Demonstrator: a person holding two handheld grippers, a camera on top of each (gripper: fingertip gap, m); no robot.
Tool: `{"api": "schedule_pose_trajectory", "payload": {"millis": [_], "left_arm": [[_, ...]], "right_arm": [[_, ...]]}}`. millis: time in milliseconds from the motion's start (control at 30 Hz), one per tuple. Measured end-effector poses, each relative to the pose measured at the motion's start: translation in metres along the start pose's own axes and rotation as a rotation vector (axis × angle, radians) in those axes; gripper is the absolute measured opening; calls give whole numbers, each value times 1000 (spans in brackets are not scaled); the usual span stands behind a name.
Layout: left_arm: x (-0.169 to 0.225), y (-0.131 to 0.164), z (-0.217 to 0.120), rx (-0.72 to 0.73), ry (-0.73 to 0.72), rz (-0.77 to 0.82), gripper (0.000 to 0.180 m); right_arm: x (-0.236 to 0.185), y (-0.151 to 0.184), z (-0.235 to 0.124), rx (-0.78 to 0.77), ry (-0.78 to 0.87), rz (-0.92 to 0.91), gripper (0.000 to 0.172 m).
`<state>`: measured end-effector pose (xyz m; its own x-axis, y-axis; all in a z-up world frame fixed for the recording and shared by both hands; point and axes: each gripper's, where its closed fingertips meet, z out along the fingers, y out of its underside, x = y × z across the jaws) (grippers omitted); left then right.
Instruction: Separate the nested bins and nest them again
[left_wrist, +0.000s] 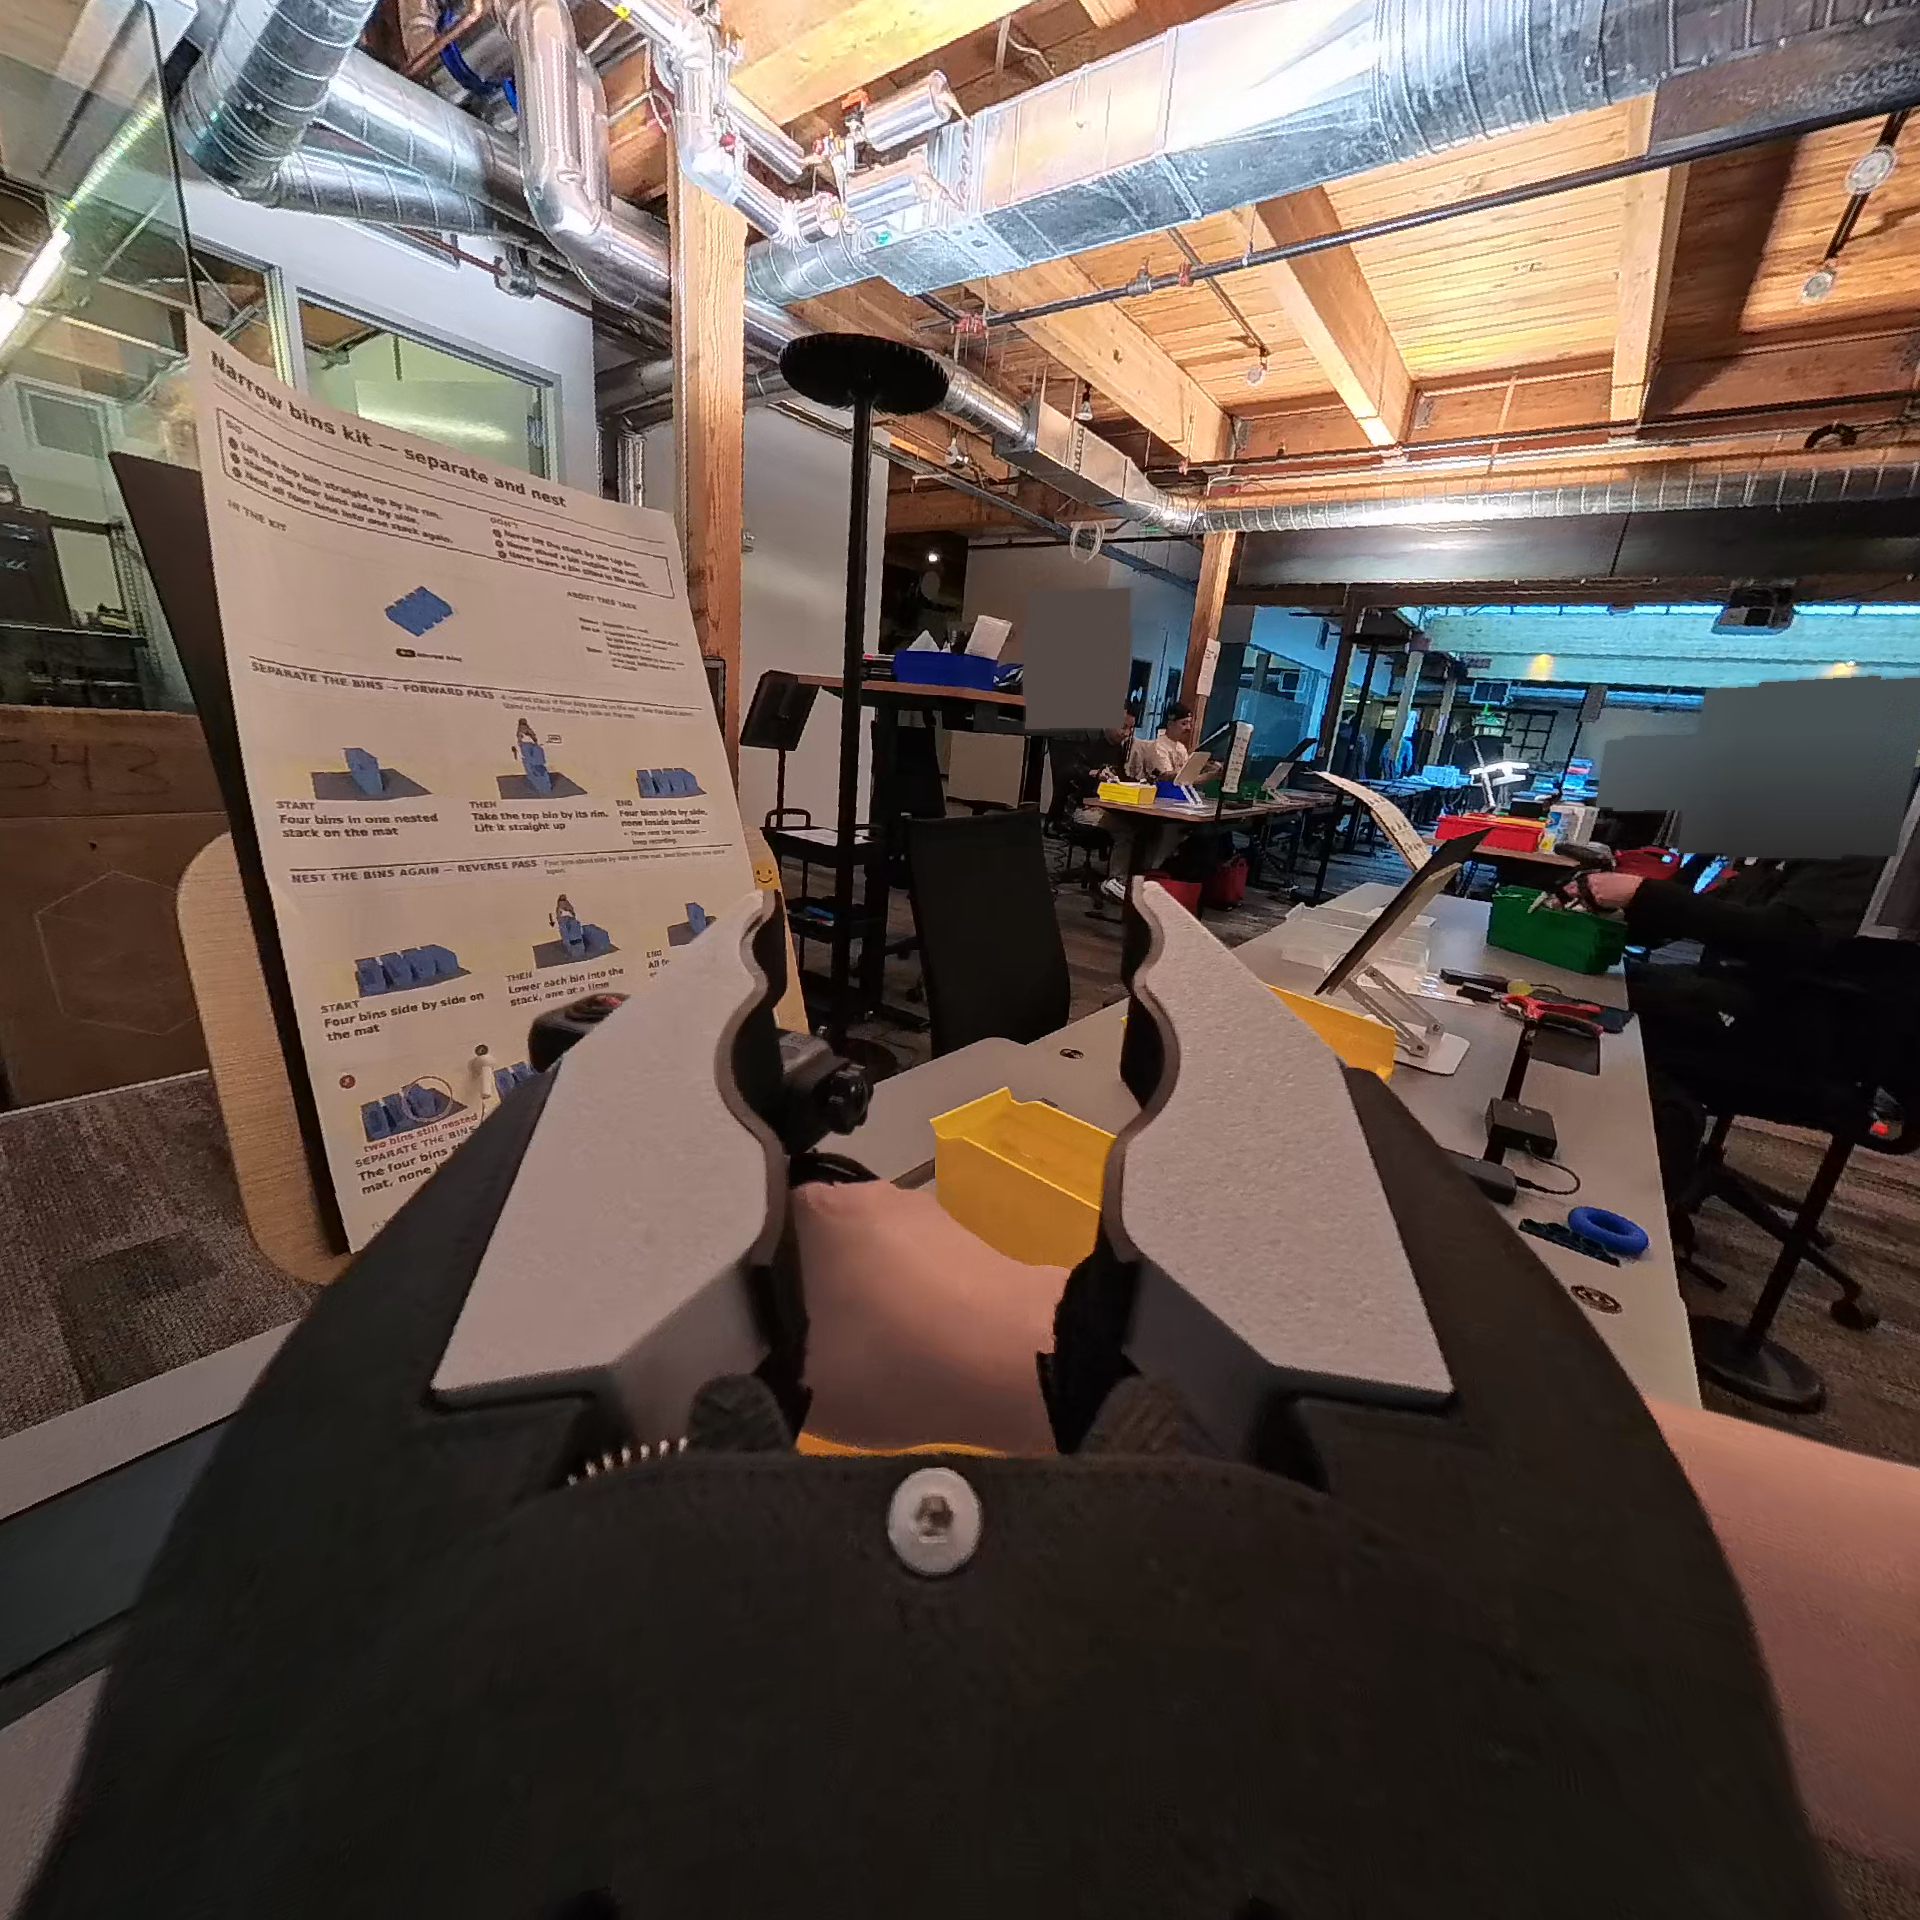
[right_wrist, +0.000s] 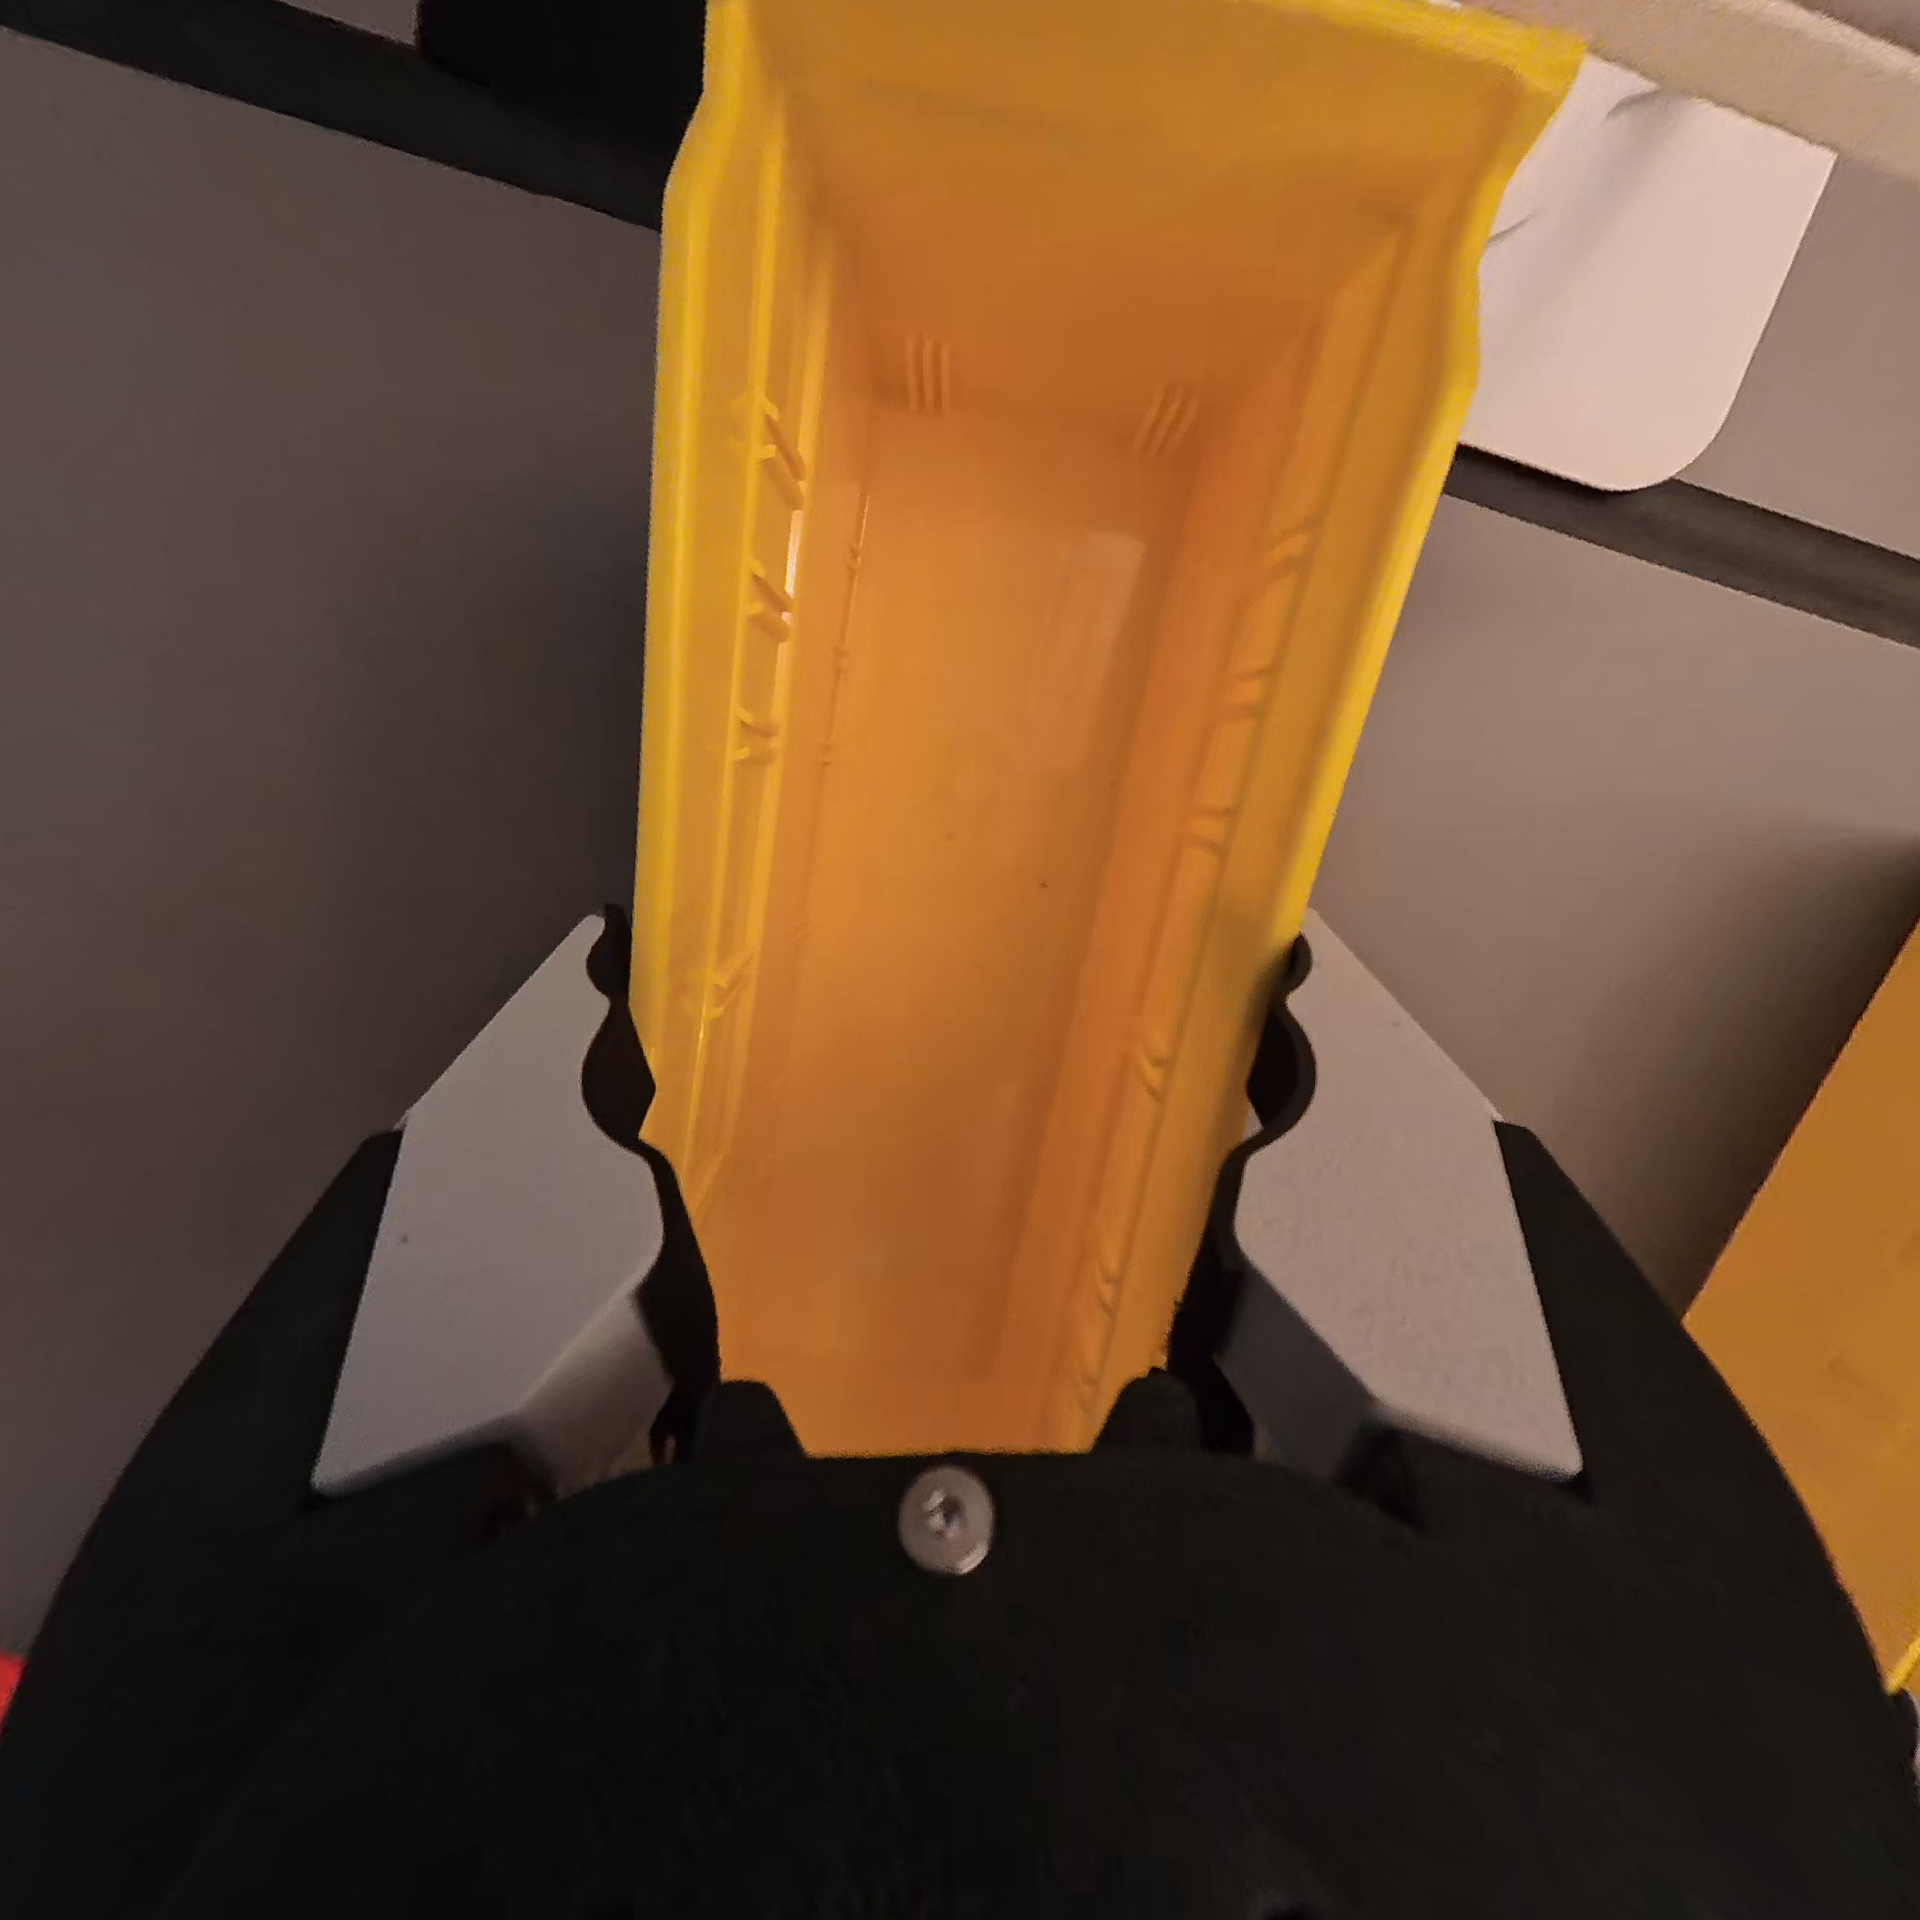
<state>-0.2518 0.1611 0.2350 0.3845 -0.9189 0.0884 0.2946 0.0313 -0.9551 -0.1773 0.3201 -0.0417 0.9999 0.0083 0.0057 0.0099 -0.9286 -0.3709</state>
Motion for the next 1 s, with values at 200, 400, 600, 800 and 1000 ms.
{"api": "schedule_pose_trajectory", "payload": {"millis": [200,400,600,800,1000], "left_arm": [[-1,5,4,-24,3,-10,64],[3,11,10,-48,8,0,64],[4,15,10,-74,8,3,65],[-1,9,2,-51,8,-16,64],[-10,13,3,-66,-17,-32,65]], "right_arm": [[9,11,-1,-64,17,26,121],[9,11,3,-39,3,-9,134],[30,-4,-66,268,-73,-177,140],[260,32,-90,340,221,-35,152],[345,106,-29,35,165,206,151]]}}
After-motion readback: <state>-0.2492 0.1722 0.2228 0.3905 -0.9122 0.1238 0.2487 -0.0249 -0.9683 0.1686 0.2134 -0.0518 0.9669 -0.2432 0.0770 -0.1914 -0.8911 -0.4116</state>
